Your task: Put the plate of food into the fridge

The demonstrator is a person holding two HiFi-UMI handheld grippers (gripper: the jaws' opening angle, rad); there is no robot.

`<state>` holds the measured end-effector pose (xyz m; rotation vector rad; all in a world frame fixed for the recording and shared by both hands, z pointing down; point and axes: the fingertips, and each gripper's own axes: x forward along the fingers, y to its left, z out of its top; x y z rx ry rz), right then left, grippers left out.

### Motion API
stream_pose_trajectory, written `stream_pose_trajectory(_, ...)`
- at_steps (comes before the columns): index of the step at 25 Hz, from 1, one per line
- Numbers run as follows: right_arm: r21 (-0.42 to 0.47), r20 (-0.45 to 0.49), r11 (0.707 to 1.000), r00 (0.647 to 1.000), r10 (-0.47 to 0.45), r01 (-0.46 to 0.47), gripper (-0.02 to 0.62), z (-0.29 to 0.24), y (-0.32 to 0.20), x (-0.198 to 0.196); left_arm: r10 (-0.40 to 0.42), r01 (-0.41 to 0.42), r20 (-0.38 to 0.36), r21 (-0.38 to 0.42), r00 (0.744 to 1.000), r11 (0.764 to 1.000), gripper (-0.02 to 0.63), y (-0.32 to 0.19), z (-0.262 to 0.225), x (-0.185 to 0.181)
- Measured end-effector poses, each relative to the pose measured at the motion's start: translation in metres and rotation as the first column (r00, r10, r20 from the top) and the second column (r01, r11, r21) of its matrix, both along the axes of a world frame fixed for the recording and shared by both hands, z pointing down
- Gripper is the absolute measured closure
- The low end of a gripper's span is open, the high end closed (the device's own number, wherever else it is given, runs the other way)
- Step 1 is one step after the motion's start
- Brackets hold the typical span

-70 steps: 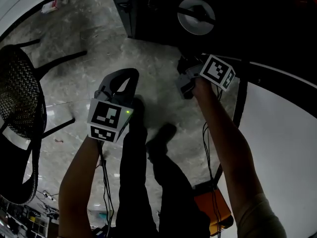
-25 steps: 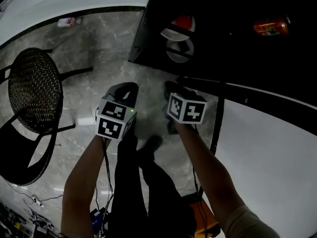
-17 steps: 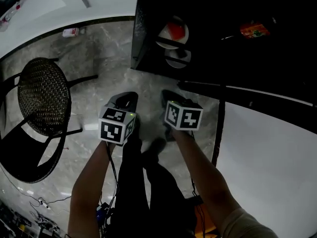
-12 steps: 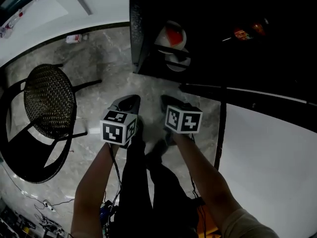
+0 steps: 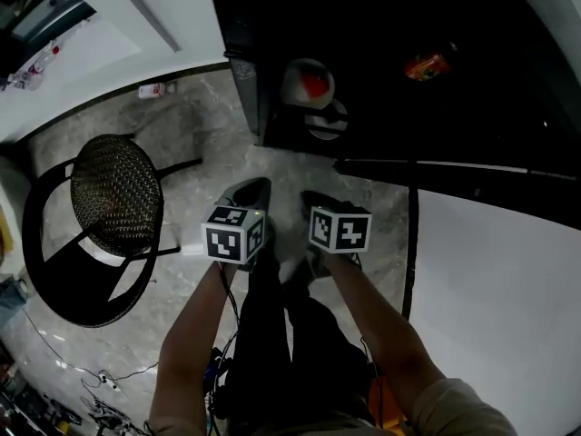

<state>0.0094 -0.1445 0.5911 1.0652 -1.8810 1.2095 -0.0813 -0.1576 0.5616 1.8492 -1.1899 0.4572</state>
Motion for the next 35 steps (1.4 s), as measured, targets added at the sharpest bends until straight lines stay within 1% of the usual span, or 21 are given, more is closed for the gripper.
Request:
stream_pose_trajectory(4, 0.022, -0.036, 1.0, 0.999, 0.021, -0.021, 0.575, -0.016, 0.0, 0.01, 0.018, -0.018, 0.0, 0.0, 1.0, 1.0, 0.595, 0.003, -0.013, 0.008)
stream_pose_trajectory(7, 0.028, -0.027, 0.999, 0.999, 0.046, -0.045, 0.575, -0.032, -0.001, 0.017, 0.052, -0.053, 0.007, 0.014, 0.999, 0.999, 0.595, 0.005, -0.027, 0.017)
stream_pose_trajectory(10, 0.039, -0.017, 0.998, 0.998, 0.059, -0.058, 0.575, -0.046, -0.001, 0.019, 0.063, -0.063, 0.009, 0.026, 0.998, 0.998, 0.595, 0.004, -0.043, 0.022)
stream_pose_trajectory(13, 0.055, -0.007, 0.998, 0.999, 0.039, -0.039, 0.575, -0.064, 0.001, 0.02, 0.077, -0.077, 0.003, 0.031, 0.997, 0.997, 0.595, 0.006, -0.058, 0.032)
stream_pose_trajectory(17, 0.084, -0.029, 0.996, 0.999, 0.015, -0.013, 0.575, -0.085, 0.001, 0.023, 0.119, -0.12, 0.02, 0.038, 0.993, 0.992, 0.595, 0.014, -0.074, 0.041)
stream_pose_trajectory(21, 0.106, -0.025, 0.994, 1.0, -0.004, 0.007, 0.575, -0.102, 0.005, 0.021, 0.116, -0.117, 0.022, 0.046, 0.993, 0.992, 0.595, 0.013, -0.09, 0.043)
stream_pose_trajectory(27, 0.113, -0.004, 0.993, 1.0, -0.024, 0.024, 0.575, -0.124, 0.021, 0.018, 0.127, -0.128, 0.022, 0.073, 0.992, 0.989, 0.595, 0.01, -0.119, 0.049)
stream_pose_trajectory(29, 0.114, -0.006, 0.992, 0.999, -0.05, 0.05, 0.574, -0.128, 0.03, 0.016, 0.128, -0.129, 0.023, 0.074, 0.992, 0.989, 0.595, 0.014, -0.126, 0.049)
stream_pose_trajectory(31, 0.127, -0.017, 0.989, 0.997, -0.08, 0.082, 0.574, -0.134, 0.03, 0.017, 0.127, -0.128, 0.021, 0.073, 0.992, 0.989, 0.595, 0.013, -0.13, 0.048)
stream_pose_trajectory(35, 0.132, -0.032, 0.985, 0.994, -0.104, 0.107, 0.575, -0.138, 0.037, 0.029, 0.138, -0.14, 0.032, 0.059, 0.99, 0.988, 0.595, 0.021, -0.125, 0.058)
